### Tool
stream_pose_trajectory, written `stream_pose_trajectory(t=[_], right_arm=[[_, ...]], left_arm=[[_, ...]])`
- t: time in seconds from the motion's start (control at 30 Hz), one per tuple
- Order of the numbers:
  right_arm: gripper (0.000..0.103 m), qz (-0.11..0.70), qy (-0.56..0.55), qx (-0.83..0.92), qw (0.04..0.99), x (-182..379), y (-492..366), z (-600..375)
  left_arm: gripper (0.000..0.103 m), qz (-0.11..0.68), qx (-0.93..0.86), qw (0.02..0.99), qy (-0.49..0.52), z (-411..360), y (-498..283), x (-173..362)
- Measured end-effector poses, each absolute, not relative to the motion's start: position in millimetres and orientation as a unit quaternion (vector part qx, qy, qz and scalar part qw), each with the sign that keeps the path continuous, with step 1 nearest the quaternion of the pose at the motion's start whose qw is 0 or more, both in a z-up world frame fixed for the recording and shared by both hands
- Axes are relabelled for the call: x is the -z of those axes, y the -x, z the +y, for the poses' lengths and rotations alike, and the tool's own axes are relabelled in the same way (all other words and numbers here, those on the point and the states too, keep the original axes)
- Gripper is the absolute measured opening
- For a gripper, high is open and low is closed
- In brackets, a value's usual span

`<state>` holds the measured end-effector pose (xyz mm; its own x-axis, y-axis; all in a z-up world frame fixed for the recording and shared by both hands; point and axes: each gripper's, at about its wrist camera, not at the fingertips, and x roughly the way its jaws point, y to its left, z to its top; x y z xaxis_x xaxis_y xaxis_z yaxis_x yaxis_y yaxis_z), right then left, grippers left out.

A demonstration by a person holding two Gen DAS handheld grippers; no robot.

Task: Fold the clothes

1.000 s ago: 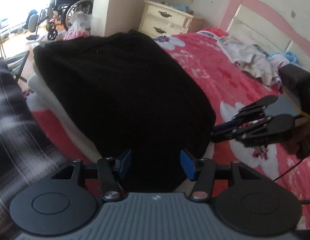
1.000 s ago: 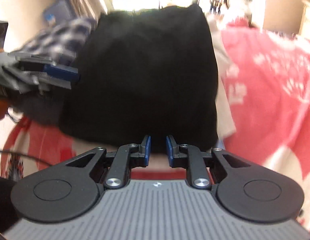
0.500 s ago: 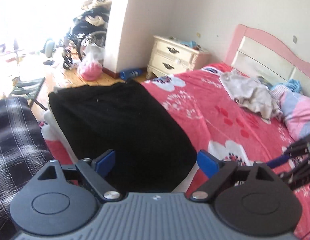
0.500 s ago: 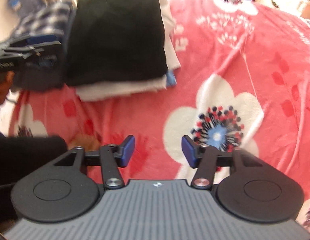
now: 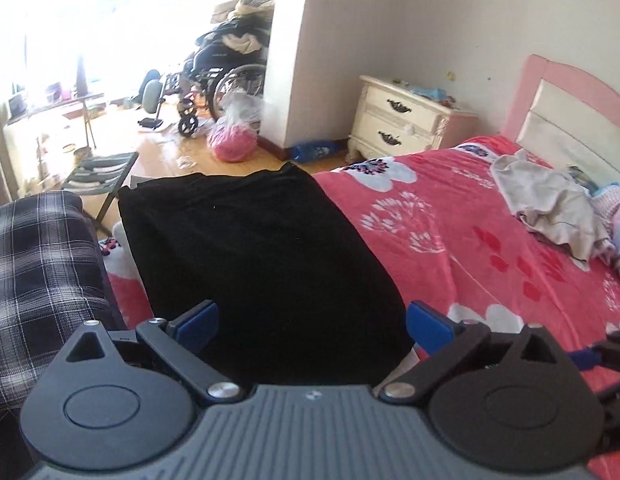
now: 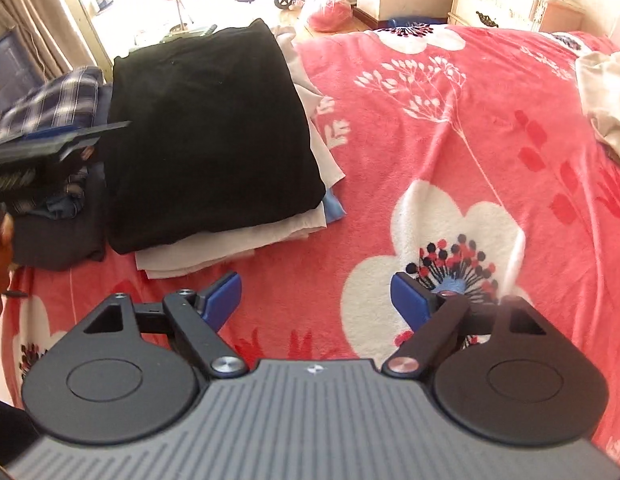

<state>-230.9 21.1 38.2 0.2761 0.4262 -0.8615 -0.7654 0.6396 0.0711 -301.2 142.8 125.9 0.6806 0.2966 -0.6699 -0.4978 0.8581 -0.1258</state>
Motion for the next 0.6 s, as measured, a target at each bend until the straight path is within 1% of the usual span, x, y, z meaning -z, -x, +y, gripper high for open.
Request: stream_pose_trajectory(t=[0.1, 0.23, 0.33, 0.43, 0.53, 0.6], right_arm=[[0.082, 0.451, 0.204, -0.376, 0.783, -51.0, 231.9, 21.1], [0.086, 0.453, 0.203, -0.371, 0.785, -76.7, 228.0, 19.8], [0.087, 0.436, 0.229, -0.365, 0.790, -83.8, 233.8, 22.9], [0.087, 0.428, 0.218, -0.353, 0.803, -80.4, 241.3, 16.7], [0.087, 0.430, 0.202, -0.344, 0.810, -74.7, 245.0, 8.6], [0.087, 0.425, 0.216, -0.338, 0.811, -71.3, 245.2, 7.9]], left_arm=[[0.101, 0.327, -0.235, 0.902, 0.160, 138.7, 293.6, -138.8], [0.102, 0.306, -0.247, 0.900, 0.190, 128.6, 294.2, -154.3], [0.102, 0.309, -0.270, 0.879, 0.243, 124.5, 298.3, -145.9], [0.102, 0.320, -0.302, 0.852, 0.282, 122.5, 302.6, -132.4], [0.102, 0.325, -0.327, 0.838, 0.291, 119.9, 310.3, -123.7], [0.102, 0.325, -0.350, 0.825, 0.303, 119.7, 315.1, -118.4]])
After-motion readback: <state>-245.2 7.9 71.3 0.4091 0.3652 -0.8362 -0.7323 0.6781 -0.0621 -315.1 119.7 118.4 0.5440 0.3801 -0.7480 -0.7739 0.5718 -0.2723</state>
